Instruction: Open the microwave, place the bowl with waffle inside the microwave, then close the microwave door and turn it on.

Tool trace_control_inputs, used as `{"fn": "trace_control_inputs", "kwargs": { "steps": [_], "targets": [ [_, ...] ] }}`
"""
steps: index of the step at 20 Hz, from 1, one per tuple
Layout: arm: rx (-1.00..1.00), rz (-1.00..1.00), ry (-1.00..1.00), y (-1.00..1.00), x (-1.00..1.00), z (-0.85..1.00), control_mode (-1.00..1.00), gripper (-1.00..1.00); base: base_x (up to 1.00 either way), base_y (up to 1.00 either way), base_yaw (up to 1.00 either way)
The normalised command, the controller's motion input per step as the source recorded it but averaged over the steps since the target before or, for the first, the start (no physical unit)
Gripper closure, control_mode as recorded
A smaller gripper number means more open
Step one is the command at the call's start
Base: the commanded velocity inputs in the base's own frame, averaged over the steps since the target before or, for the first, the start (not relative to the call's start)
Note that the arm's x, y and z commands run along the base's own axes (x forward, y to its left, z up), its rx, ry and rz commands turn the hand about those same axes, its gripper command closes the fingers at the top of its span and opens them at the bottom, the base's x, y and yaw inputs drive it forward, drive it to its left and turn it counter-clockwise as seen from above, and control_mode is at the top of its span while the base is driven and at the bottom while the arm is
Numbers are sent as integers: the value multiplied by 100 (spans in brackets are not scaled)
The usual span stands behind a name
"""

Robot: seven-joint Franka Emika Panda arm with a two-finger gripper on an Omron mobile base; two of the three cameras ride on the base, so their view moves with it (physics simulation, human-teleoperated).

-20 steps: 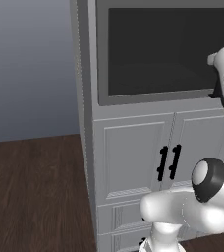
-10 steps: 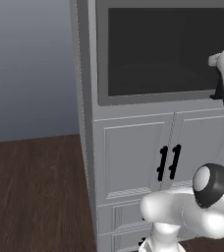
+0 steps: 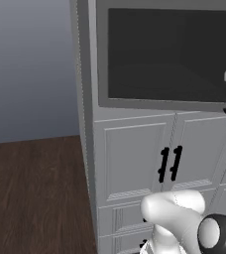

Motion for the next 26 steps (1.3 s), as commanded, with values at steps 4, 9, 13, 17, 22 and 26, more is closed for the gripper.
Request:
{"fn": "trace_control_inputs", "kwargs": {
  "steps": [4,9,13,17,22,26],
  "targets": [
    [-3,6,-2,69,-100,0,-100,100,0,0,0],
    [-6,6,0,75,-100,0,-100,100,0,0,0],
    [-3,2,0,55,-93,0,-100,-100,0,0,0],
    [0,0,0,25,-76,0,-100,-100,0,0,0],
    [1,0,-1,-3,-65,0,-100,-100,0,0,0],
    [12,0,-15,-44,-95,0,-100,-100,0,0,0]
  ]
}}
